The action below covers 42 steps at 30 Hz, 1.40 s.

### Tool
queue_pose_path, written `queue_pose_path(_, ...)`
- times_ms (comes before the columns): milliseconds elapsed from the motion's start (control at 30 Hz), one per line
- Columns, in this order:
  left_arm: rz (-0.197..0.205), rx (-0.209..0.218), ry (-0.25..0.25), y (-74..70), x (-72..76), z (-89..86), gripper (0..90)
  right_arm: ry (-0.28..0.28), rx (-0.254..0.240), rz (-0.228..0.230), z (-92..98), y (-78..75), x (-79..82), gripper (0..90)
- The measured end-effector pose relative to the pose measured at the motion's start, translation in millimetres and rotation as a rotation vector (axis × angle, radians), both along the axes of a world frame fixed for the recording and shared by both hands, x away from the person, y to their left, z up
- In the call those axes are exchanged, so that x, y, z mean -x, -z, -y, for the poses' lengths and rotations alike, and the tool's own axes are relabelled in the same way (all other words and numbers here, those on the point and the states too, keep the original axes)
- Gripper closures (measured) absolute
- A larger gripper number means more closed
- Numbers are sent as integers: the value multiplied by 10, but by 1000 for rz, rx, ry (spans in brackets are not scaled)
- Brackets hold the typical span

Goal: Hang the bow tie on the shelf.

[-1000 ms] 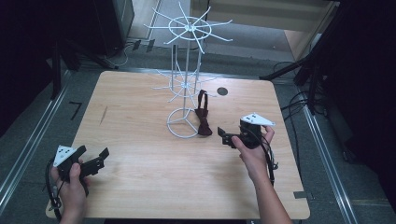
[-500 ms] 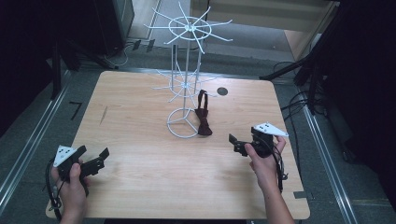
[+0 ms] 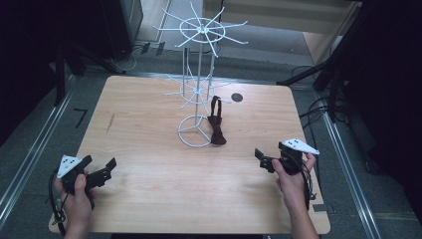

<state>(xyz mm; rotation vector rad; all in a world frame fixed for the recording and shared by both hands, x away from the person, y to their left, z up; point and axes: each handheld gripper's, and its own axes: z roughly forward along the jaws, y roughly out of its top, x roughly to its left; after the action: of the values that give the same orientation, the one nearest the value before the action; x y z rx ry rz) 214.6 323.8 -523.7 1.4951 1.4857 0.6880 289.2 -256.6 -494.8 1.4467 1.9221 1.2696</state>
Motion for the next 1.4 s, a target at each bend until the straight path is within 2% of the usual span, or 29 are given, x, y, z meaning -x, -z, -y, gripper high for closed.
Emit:
queue_pose_path(1033, 4, -5, -2, -3, 10, 8, 79, 148, -31, -20, 686, 258, 314, 22)
queue_pose_path(1400, 6, -8, 1, -1, 14, 16, 79, 195, -23, -34, 929, 352, 456, 23)
